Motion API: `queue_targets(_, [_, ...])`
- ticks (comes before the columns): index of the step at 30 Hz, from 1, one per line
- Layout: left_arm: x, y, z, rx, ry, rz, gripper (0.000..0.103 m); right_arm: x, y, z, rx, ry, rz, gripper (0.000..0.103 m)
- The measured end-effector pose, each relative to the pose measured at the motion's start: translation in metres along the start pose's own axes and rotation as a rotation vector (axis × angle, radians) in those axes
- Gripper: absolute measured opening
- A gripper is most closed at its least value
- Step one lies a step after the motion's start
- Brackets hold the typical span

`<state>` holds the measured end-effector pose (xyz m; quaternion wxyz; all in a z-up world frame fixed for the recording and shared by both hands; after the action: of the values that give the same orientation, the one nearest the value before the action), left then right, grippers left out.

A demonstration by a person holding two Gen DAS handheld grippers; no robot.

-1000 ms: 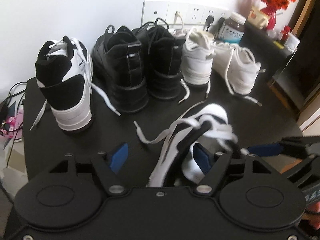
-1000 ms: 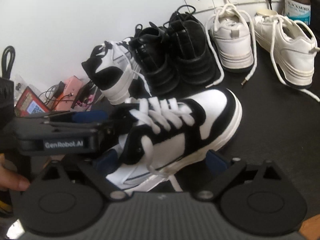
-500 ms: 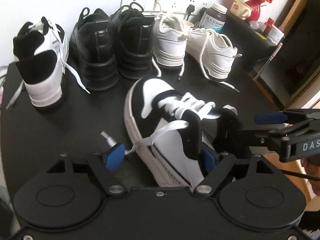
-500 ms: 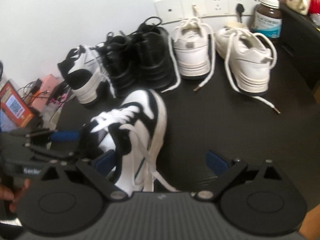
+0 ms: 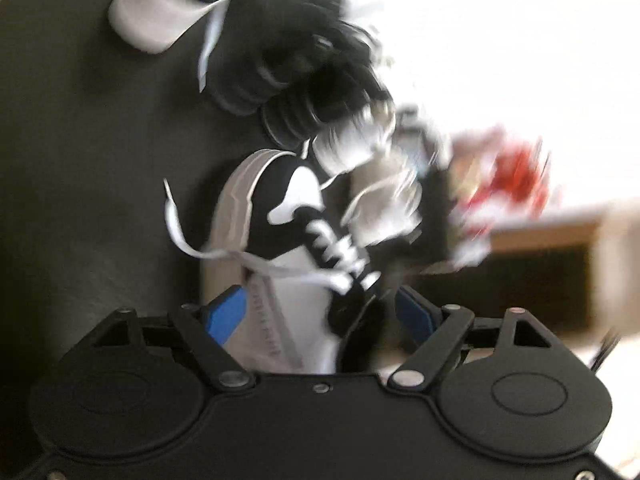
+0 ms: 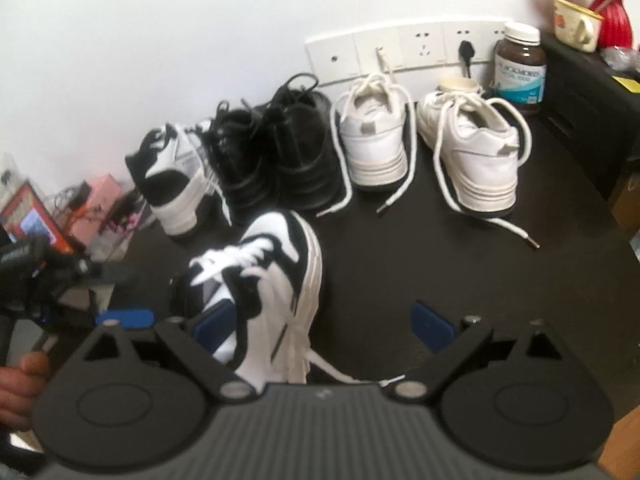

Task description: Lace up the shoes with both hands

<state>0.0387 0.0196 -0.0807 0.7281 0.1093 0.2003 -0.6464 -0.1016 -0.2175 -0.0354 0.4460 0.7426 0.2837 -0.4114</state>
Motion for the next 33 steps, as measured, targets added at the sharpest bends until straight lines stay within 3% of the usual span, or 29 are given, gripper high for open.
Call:
queue_targets(3, [0.015, 0.005, -0.004, -0.086, -0.064, -0.009, 0.081, -0.005, 0.002, -0.001, 0.007, 0.009, 0.018, 0.093])
queue_targets(6, [0.031, 0.005, 0.000, -0.109, -0.081, -0.033, 0.081, -0.009, 0.003, -0.010, -0.038, -0.013, 0.039, 0.092])
queue_targets(9, [0.039, 0.012, -0.001, -0.130, -0.090, -0.010, 0.074, -0.016, 0.002, -0.023, -0.125, -0.055, 0.077, 0.089])
queue_targets(11, [0.040, 0.016, -0.004, -0.135, -0.073, 0.010, 0.052, -0.019, 0.002, -0.034, -0.190, -0.062, 0.097, 0.089])
queue_targets(13, [0.041, 0.020, -0.009, -0.146, -0.065, 0.025, 0.039, -0.022, 0.001, -0.046, -0.261, -0.049, 0.116, 0.089])
queue_targets(15, [0.040, 0.022, -0.015, -0.168, -0.082, 0.037, 0.037, -0.022, 0.001, -0.060, -0.329, -0.022, 0.126, 0.089])
queue_targets(17, [0.039, 0.024, -0.019, -0.186, -0.095, 0.047, 0.028, -0.019, 0.000, -0.075, -0.399, -0.001, 0.134, 0.088])
queue_targets(19, [0.034, 0.026, -0.020, -0.187, -0.101, 0.065, 0.028, -0.012, 0.000, -0.090, -0.479, -0.014, 0.144, 0.084])
queue_targets(21, [0.027, 0.028, -0.018, -0.174, -0.114, 0.089, 0.024, -0.002, 0.000, -0.106, -0.565, -0.033, 0.145, 0.075])
queue_targets(23, [0.020, 0.032, -0.013, -0.147, -0.128, 0.108, 0.011, 0.008, 0.001, -0.120, -0.646, -0.039, 0.136, 0.069])
queue_targets(26, [0.009, 0.036, 0.000, -0.087, -0.144, 0.129, 0.006, 0.025, 0.005, -0.134, -0.709, -0.034, 0.099, 0.066])
queue_targets(28, [0.003, 0.035, 0.007, -0.049, -0.152, 0.133, 0.006, 0.037, 0.009, -0.138, -0.724, -0.045, 0.063, 0.057])
queue_targets(31, [0.000, 0.033, 0.017, -0.004, -0.162, 0.126, 0.006, 0.056, 0.017, -0.140, -0.719, -0.053, -0.002, 0.039])
queue_targets(33, [0.001, 0.030, 0.021, 0.013, -0.167, 0.118, 0.006, 0.067, 0.023, -0.140, -0.704, -0.056, -0.039, 0.014])
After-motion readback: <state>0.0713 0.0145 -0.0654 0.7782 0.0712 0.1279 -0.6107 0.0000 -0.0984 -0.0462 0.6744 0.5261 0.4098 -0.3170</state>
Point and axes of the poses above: each gripper's, at about its wrist camera, not at the fingertips, and x roughly the way its jaws point, z to its right, y to its top, the point moved 5 cm from there along x, roughly the way its jaws point, and after that the axes turned 13 degrees about -z, right-handed, at the moved point
